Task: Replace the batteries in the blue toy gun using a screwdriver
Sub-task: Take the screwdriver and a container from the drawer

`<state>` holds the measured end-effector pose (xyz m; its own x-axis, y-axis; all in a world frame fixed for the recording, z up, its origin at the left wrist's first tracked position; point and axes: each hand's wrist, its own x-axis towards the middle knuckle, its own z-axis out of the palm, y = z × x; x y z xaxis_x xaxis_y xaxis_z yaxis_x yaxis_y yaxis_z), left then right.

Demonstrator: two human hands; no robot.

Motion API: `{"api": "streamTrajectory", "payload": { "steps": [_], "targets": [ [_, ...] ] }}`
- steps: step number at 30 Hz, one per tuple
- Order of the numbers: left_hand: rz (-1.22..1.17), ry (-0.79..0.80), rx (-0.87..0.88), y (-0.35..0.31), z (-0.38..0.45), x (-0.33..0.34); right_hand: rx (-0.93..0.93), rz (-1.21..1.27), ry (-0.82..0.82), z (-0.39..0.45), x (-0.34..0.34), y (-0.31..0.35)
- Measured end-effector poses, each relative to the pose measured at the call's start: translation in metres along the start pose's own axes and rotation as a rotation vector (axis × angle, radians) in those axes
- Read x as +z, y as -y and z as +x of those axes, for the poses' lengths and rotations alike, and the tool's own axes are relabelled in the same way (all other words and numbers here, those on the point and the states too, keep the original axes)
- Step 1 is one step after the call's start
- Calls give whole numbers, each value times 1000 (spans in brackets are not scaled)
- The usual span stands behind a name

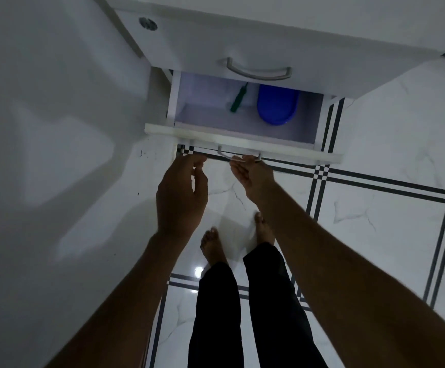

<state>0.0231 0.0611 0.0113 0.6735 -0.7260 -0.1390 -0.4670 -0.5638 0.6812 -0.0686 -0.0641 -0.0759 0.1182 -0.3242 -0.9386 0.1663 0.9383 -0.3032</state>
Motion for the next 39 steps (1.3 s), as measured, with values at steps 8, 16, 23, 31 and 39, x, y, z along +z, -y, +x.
{"api": "streamTrajectory", "payload": {
  "steps": [8, 16, 23, 31, 39],
  "targets": [
    [16, -15, 24, 1, -20, -8, 70, 2, -46, -31, -38, -56],
    [107, 8, 50, -8, 8, 13, 200, -374, -9, -66, -47, -38],
    [299, 219, -92, -17, 78, 61, -428, -785, 147, -122, -35, 50],
    [549, 334, 53, -3, 119, 108, -587, -961, -222, -9, -13, 75],
    [585, 391, 8, 2, 126, 98, -402, -794, -263, 18, -20, 70]
  ]
}}
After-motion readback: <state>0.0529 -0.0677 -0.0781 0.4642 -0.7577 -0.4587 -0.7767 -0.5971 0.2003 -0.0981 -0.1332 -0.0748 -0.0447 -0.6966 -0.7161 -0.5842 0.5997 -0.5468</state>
